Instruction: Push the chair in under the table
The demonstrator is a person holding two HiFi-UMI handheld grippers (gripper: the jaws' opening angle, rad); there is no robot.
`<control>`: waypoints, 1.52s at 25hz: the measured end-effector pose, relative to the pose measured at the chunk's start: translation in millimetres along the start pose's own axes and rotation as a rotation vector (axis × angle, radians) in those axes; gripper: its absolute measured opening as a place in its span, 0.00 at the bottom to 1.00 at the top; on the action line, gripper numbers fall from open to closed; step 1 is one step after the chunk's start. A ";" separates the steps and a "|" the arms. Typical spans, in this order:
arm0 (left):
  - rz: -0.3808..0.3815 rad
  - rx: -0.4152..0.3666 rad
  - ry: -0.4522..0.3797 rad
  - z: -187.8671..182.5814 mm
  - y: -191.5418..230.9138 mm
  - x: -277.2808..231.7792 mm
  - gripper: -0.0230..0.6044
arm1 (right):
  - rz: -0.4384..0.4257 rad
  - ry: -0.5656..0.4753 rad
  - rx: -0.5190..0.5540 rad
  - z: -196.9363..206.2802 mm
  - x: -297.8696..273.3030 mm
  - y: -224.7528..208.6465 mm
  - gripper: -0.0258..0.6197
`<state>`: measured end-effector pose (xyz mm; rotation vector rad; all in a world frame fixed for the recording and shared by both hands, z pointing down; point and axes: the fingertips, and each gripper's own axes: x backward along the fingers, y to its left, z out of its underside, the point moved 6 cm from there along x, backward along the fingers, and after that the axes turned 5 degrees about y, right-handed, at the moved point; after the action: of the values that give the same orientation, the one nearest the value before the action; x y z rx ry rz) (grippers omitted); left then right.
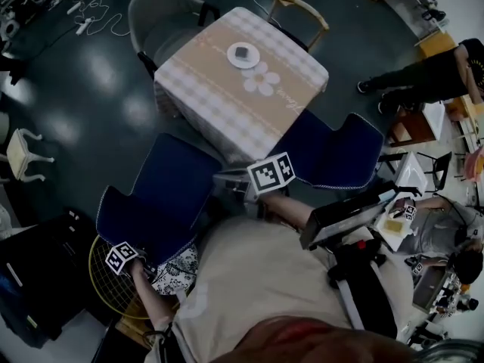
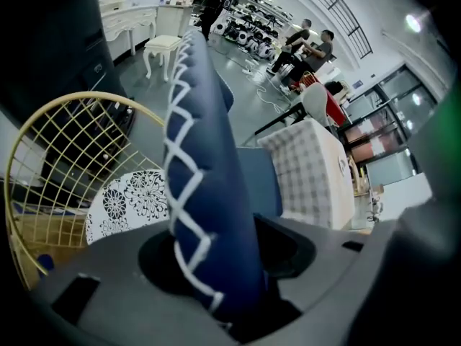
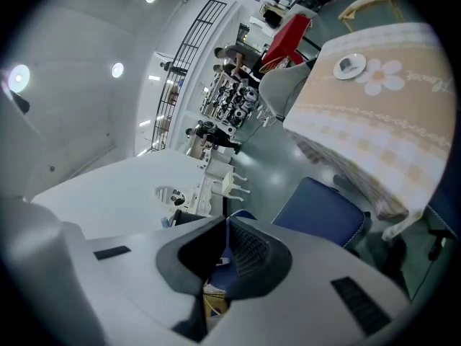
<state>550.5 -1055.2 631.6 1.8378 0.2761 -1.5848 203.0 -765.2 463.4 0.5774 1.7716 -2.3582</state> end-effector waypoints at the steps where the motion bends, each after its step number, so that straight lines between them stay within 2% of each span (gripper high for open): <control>1: -0.011 -0.005 0.006 0.4 -0.9 -0.8 0.38 | 0.001 -0.002 -0.001 -0.8 1.6 -1.0 0.06; 8: -0.090 -0.028 0.068 7.9 -2.2 -1.4 0.38 | -0.010 0.025 0.002 -9.4 -3.5 -5.0 0.06; 14: -0.138 -0.039 0.086 4.6 -5.1 -1.4 0.38 | -0.015 0.052 -0.015 -12.6 -12.9 -6.6 0.06; 22: -0.122 -0.016 0.028 -3.5 -11.4 2.6 0.35 | -0.026 0.092 0.011 -18.8 -24.1 -4.0 0.06; 26: -0.118 -0.038 0.029 -15.9 -23.2 -0.5 0.33 | -0.016 0.081 0.015 -25.0 -18.2 -6.5 0.06; 32: -0.129 0.000 0.043 5.4 -14.2 -1.7 0.31 | -0.011 0.053 0.006 -23.8 -8.6 -8.1 0.06; 35: -0.114 -0.005 0.027 0.5 -15.6 -6.7 0.31 | -0.097 0.055 0.122 -30.0 -15.6 -2.3 0.06; 36: -0.111 -0.006 0.016 -4.9 -16.0 -5.8 0.31 | -0.099 0.060 0.134 -32.0 -19.3 -1.9 0.06; 38: -0.111 -0.004 -0.007 -12.6 -16.2 -1.1 0.31 | -0.037 0.075 0.074 -29.2 -22.0 -6.2 0.06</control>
<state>550.9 -1035.1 627.2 1.8416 0.3836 -1.6646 227.5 -738.4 470.5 0.6563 1.7455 -2.4678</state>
